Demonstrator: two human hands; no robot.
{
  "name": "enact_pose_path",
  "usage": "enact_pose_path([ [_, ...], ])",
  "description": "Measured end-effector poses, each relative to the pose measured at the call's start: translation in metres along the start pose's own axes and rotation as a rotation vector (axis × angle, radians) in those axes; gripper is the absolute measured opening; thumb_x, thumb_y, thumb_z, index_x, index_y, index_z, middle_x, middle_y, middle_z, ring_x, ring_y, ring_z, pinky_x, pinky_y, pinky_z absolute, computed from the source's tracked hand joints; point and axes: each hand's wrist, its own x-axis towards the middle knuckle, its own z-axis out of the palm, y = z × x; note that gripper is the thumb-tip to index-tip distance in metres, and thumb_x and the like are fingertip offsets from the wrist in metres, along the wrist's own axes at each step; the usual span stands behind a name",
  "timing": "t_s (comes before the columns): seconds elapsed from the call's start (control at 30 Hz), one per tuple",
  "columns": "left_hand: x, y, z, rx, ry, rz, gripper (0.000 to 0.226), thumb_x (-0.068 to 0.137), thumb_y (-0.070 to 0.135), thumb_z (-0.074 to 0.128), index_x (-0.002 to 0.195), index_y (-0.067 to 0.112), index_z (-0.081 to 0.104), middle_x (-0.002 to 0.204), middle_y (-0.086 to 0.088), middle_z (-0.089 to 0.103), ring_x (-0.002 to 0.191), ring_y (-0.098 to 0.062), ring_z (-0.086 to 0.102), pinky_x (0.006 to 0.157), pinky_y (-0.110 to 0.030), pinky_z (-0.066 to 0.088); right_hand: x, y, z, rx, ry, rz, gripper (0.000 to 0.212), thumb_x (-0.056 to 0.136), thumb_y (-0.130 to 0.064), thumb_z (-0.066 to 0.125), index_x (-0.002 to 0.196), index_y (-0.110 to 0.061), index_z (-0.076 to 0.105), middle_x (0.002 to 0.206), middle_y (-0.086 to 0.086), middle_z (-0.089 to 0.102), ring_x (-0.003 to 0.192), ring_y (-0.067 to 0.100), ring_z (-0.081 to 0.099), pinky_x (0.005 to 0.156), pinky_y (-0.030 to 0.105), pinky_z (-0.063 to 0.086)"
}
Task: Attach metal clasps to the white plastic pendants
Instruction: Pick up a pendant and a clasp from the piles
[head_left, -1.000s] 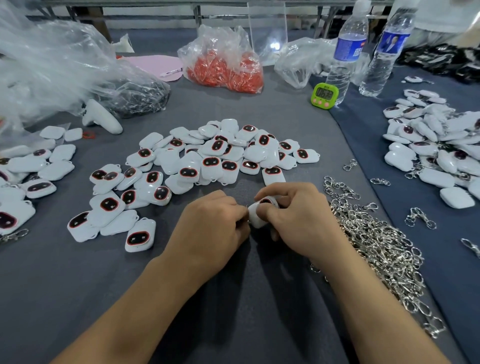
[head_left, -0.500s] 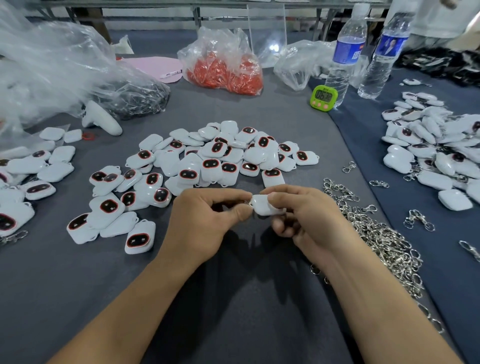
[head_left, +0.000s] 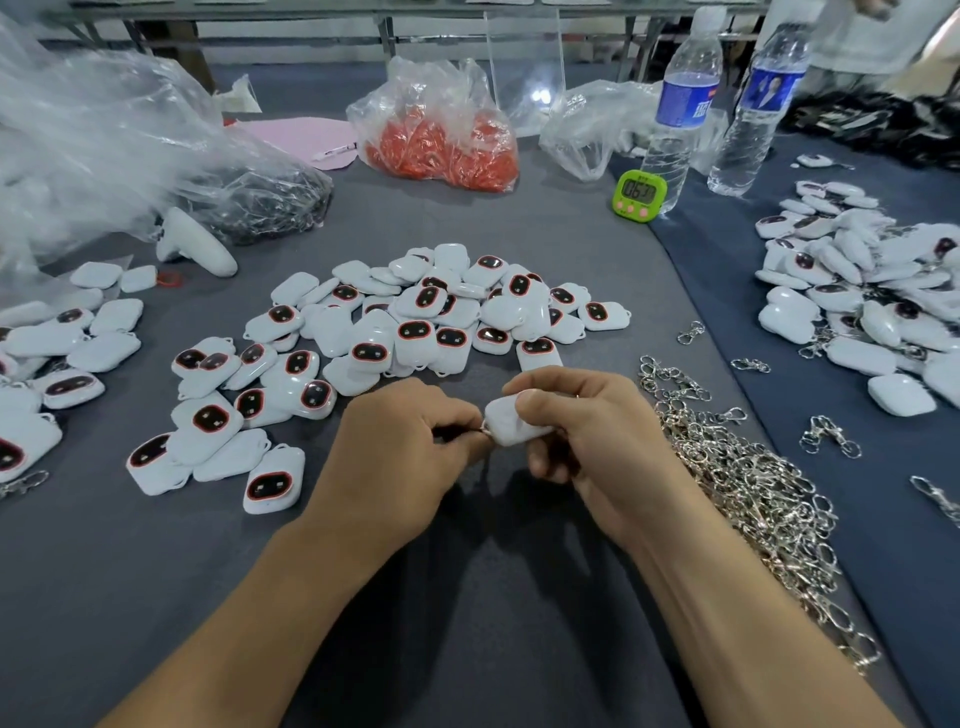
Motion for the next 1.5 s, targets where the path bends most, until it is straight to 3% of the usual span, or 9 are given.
enact_pose_path([
  [0.1, -0.002, 0.001, 0.002, -0.137, 0.074, -0.072, 0.013, 0.073, 0.023, 0.088, 0.078, 0.030, 0.078, 0.067, 0.015, 0.068, 0.068, -0.003, 0.058, 0.064, -0.009, 0.040, 0.001, -0.001, 0.001, 0.068, 0.002, 0.040, 0.015, 0.094, 0.002, 0.059, 0.092, -0.004, 0.073, 0.068, 0.011, 0.070, 0.036, 0.014, 0.046, 0.035, 0.020, 0.030],
  [0.3, 0.007, 0.004, 0.006, -0.691, -0.113, -0.366, 0.016, 0.086, 0.014, 0.076, 0.081, 0.028, 0.082, 0.070, 0.002, 0.075, 0.066, -0.002, 0.065, 0.066, -0.012, 0.049, 0.003, -0.005, -0.005, 0.170, -0.021, 0.094, 0.018, 0.094, -0.001, 0.058, 0.090, -0.007, 0.075, 0.070, 0.011, 0.070, 0.039, 0.013, 0.046, 0.041, 0.021, 0.031],
  [0.43, 0.005, 0.002, 0.006, -0.493, -0.013, -0.245, 0.022, 0.086, 0.020, 0.077, 0.077, 0.040, 0.079, 0.072, 0.016, 0.074, 0.069, 0.003, 0.066, 0.066, -0.007, 0.046, 0.003, -0.002, -0.005, 0.184, -0.013, 0.036, 0.024, 0.092, 0.000, 0.060, 0.081, -0.012, 0.077, 0.070, 0.011, 0.070, 0.039, 0.014, 0.045, 0.044, 0.023, 0.031],
  [0.63, 0.001, 0.002, 0.014, 0.304, 0.010, 0.222, 0.016, 0.083, 0.023, 0.074, 0.070, 0.015, 0.075, 0.061, 0.001, 0.059, 0.064, -0.021, 0.053, 0.062, -0.031, 0.040, 0.005, 0.009, 0.006, -0.119, 0.130, -0.214, 0.015, 0.085, 0.002, 0.065, 0.083, -0.010, 0.075, 0.060, 0.008, 0.062, 0.038, 0.017, 0.042, 0.039, 0.021, 0.033],
  [0.87, -0.002, 0.008, 0.014, -0.225, -0.075, -0.213, 0.024, 0.094, 0.041, 0.065, 0.074, 0.029, 0.072, 0.061, 0.013, 0.061, 0.060, -0.005, 0.054, 0.056, -0.019, 0.038, 0.009, 0.002, 0.003, 0.131, 0.071, -0.005, 0.018, 0.094, 0.000, 0.055, 0.095, -0.004, 0.073, 0.063, 0.009, 0.065, 0.036, 0.015, 0.043, 0.040, 0.020, 0.027],
  [0.97, -0.005, 0.014, 0.019, -0.319, -0.076, -0.211, 0.035, 0.098, 0.042, 0.059, 0.065, 0.032, 0.065, 0.054, 0.015, 0.054, 0.051, -0.003, 0.048, 0.050, -0.015, 0.035, 0.009, 0.002, 0.004, 0.167, 0.043, 0.013, 0.021, 0.095, -0.002, 0.053, 0.092, -0.006, 0.073, 0.057, 0.007, 0.062, 0.036, 0.014, 0.043, 0.039, 0.019, 0.028],
  [1.17, -0.006, 0.014, 0.019, -0.347, 0.084, -0.271, 0.010, 0.085, 0.046, 0.068, 0.087, 0.038, 0.074, 0.081, 0.024, 0.070, 0.080, 0.001, 0.065, 0.068, -0.007, 0.043, 0.009, 0.001, 0.002, 0.186, 0.047, 0.038, 0.024, 0.095, -0.003, 0.053, 0.088, -0.008, 0.075, 0.061, 0.009, 0.064, 0.037, 0.015, 0.044, 0.038, 0.017, 0.029],
  [1.27, -0.004, 0.016, 0.017, -0.404, 0.066, -0.262, 0.014, 0.086, 0.046, 0.062, 0.086, 0.038, 0.073, 0.079, 0.019, 0.071, 0.077, -0.004, 0.064, 0.066, -0.011, 0.044, 0.009, 0.002, 0.003, 0.209, 0.035, 0.044, 0.023, 0.095, -0.002, 0.052, 0.091, -0.006, 0.074, 0.063, 0.012, 0.064, 0.037, 0.015, 0.044, 0.038, 0.018, 0.030],
  [1.5, 0.002, 0.013, 0.008, -0.126, 0.052, 0.006, 0.006, 0.091, 0.025, 0.071, 0.086, 0.024, 0.074, 0.078, 0.013, 0.063, 0.080, -0.008, 0.055, 0.072, -0.018, 0.040, 0.006, 0.003, 0.004, 0.219, 0.103, -0.027, 0.019, 0.091, -0.001, 0.055, 0.092, -0.007, 0.073, 0.060, 0.010, 0.062, 0.035, 0.016, 0.044, 0.036, 0.018, 0.028],
])
